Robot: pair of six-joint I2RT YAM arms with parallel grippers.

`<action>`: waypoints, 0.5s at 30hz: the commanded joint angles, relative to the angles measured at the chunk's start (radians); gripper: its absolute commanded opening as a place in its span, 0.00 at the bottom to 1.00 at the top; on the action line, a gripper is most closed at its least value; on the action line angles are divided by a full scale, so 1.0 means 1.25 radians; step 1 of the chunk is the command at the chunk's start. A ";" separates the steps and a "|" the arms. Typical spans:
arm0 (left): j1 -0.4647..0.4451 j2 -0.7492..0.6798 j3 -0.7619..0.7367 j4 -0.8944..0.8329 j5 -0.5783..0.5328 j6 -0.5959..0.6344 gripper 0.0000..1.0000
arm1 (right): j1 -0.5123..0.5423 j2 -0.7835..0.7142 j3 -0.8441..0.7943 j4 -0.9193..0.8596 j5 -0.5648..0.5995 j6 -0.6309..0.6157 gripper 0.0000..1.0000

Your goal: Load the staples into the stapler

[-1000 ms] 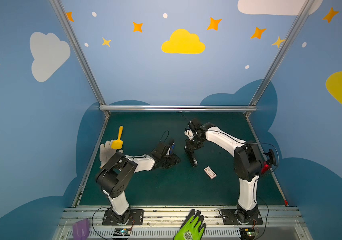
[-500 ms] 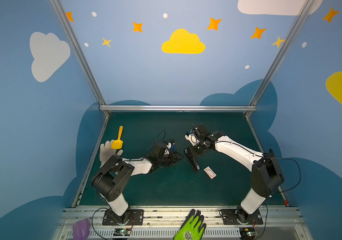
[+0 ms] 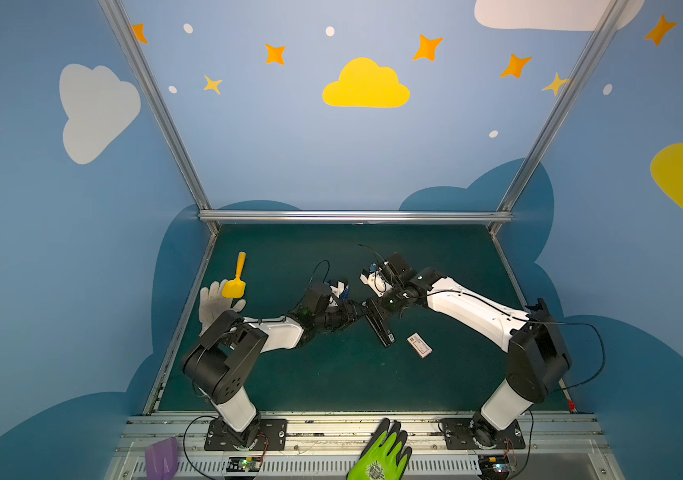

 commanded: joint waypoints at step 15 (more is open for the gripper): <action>0.059 0.054 -0.031 0.145 0.023 -0.121 0.04 | -0.022 -0.203 -0.097 0.105 -0.046 0.012 0.00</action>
